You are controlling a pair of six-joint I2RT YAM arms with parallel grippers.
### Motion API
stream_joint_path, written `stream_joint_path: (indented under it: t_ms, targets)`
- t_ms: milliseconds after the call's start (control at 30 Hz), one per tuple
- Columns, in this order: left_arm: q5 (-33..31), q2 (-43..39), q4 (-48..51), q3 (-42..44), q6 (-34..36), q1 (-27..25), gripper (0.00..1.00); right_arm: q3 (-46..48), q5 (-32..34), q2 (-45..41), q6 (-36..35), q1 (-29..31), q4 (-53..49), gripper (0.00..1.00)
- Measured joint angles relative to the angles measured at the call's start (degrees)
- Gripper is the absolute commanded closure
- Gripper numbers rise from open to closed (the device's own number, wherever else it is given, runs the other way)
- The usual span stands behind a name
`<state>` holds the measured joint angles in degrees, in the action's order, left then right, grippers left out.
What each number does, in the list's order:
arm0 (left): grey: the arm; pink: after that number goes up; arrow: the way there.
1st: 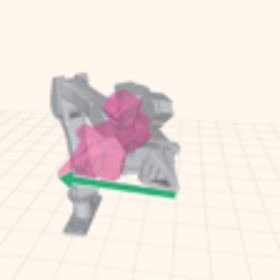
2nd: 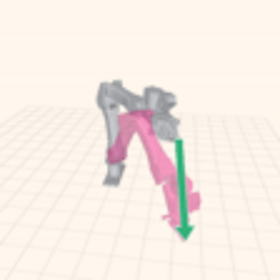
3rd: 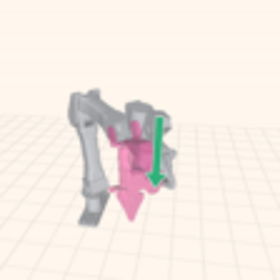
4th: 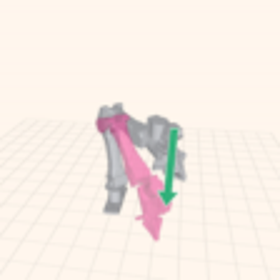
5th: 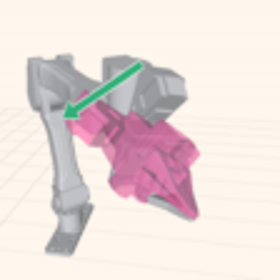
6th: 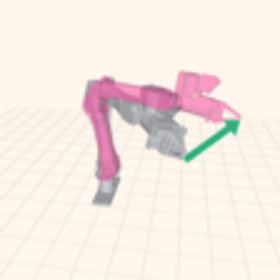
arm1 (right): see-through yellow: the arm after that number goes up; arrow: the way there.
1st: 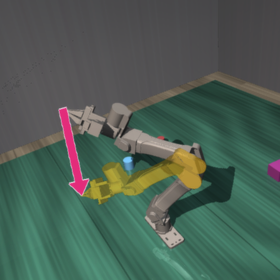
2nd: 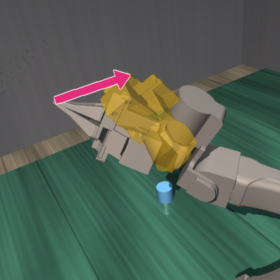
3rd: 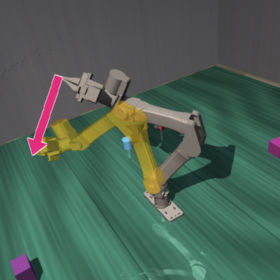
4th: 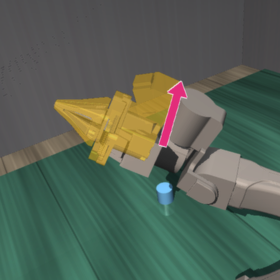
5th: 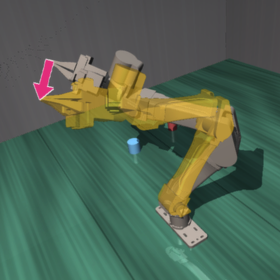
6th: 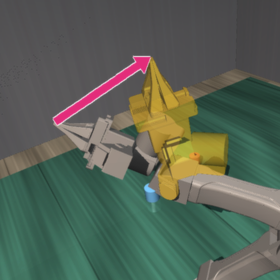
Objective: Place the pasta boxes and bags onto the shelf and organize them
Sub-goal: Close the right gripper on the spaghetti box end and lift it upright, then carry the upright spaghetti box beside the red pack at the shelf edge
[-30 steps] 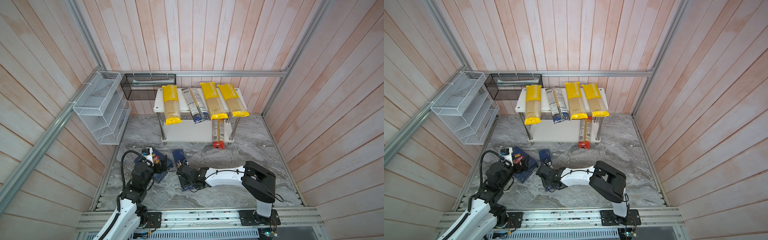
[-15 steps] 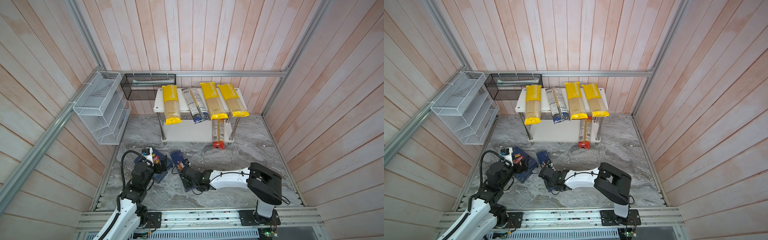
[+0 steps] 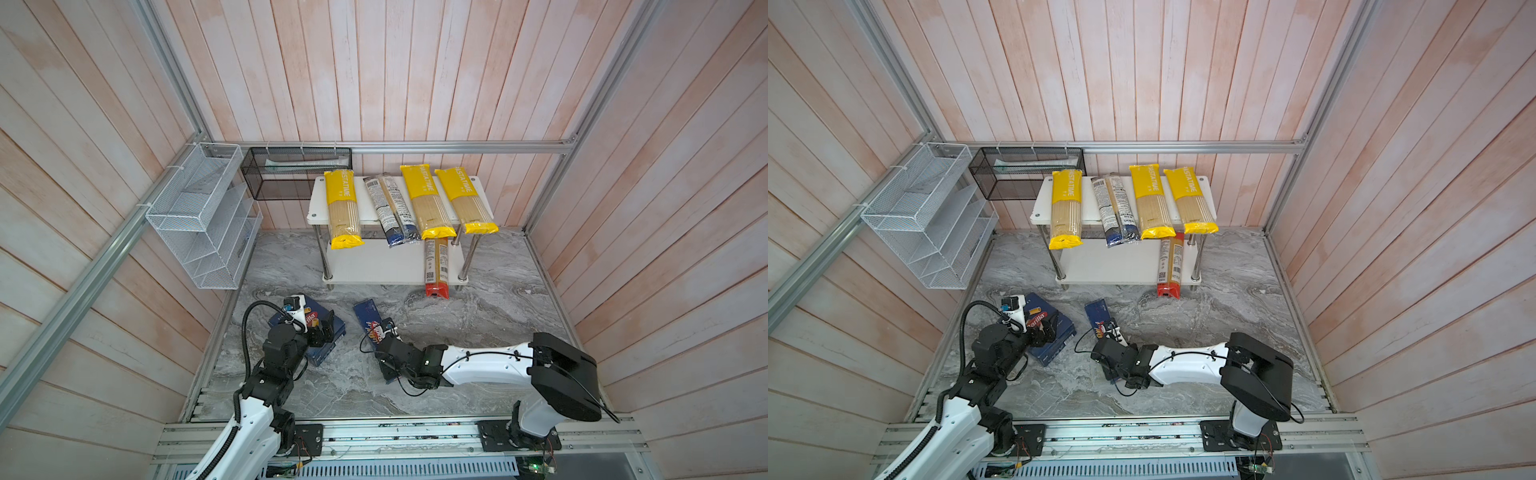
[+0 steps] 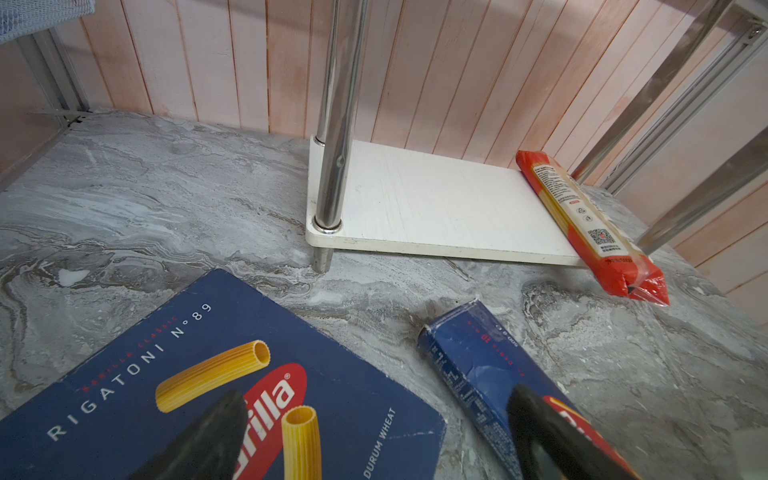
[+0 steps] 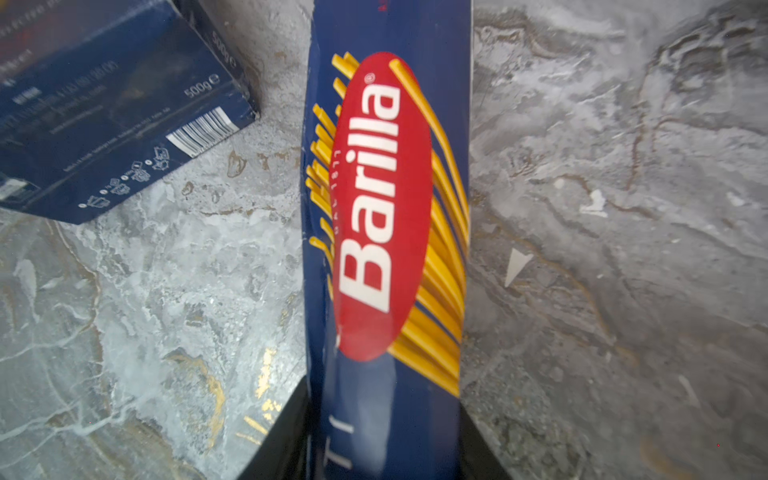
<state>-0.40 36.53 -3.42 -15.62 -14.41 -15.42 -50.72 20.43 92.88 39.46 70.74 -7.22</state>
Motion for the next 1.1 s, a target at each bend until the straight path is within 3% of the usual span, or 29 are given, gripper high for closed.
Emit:
stream_joint_path:
  t_ms: [333, 1100]
  targets:
    - [0.0, 0.2, 0.0, 0.0, 0.0, 0.0, 0.0, 0.8, 4.4, -7.2, -0.3, -1.5, 0.0, 0.66]
    - [0.0, -0.5, 0.0, 0.0, 0.0, 0.0, 0.0, -0.1, 5.2, -9.6, -7.0, -18.5, -0.1, 0.66]
